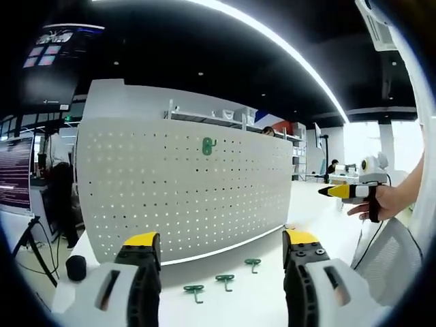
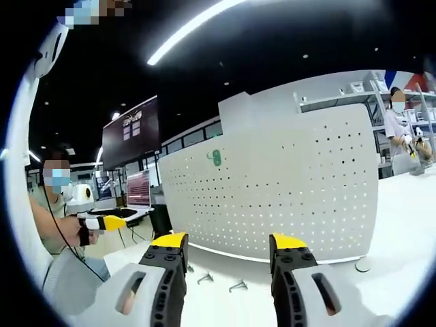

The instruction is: Insert the hook assembly into the mounting plate slot until the hook locks in place.

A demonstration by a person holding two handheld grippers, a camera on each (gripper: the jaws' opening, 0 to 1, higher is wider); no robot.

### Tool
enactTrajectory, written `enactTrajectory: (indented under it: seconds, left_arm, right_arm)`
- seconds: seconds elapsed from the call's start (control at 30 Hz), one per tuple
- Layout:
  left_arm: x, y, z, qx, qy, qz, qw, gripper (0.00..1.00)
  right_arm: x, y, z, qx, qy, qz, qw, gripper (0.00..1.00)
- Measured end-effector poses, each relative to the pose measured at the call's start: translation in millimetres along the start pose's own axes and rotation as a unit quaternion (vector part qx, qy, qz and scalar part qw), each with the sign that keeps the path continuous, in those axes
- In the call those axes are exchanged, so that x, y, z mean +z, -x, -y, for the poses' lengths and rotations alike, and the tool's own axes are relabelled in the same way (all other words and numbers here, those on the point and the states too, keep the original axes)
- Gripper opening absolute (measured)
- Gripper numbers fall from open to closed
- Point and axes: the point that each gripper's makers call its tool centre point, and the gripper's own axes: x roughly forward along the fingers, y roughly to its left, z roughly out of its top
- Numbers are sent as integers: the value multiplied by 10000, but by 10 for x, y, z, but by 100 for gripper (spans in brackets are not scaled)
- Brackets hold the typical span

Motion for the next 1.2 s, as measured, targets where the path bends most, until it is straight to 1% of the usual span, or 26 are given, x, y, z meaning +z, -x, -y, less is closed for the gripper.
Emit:
enactTrajectory:
  seconds: [0.3, 0.37, 0.47, 0.57, 0.63, 0.7, 0.8, 1.2]
  left_arm:
    - [-20, -13, 20, -74, -37, -61, 9999, 75]
    - [-26, -24, 10, -88, -53, -146, 9998, 75]
    - [26, -23, 10, -170, -160, -147, 9996, 75]
    - [-24, -24, -24, -195, -304, -306, 9989, 75]
    - [-27, -17, -75, -107, -431, -337, 9984, 75]
    - [-11, -20, -97, -114, -354, -302, 9989, 75]
    - [-52, -40, -96, -139, -488, -400, 9979, 74]
    - [-127, -109, -68, -362, -627, -564, 9958, 74]
  right_arm:
    - [-46, 45, 38, -59, 1, -31, 10000, 46]
    - [-50, 66, 48, -72, -48, 10, 10000, 46]
    - [-72, 76, 75, -122, -87, -7, 9999, 46]
    - [-39, 80, 94, -154, -91, 56, 9998, 46]
    - [-52, 83, 89, -145, -91, 28, 9998, 45]
    - [-56, 80, 78, -122, -105, 20, 9999, 45]
    - [-60, 73, 73, -114, -112, 6, 9999, 45]
    - [-79, 53, 40, -76, -67, -70, 9999, 44]
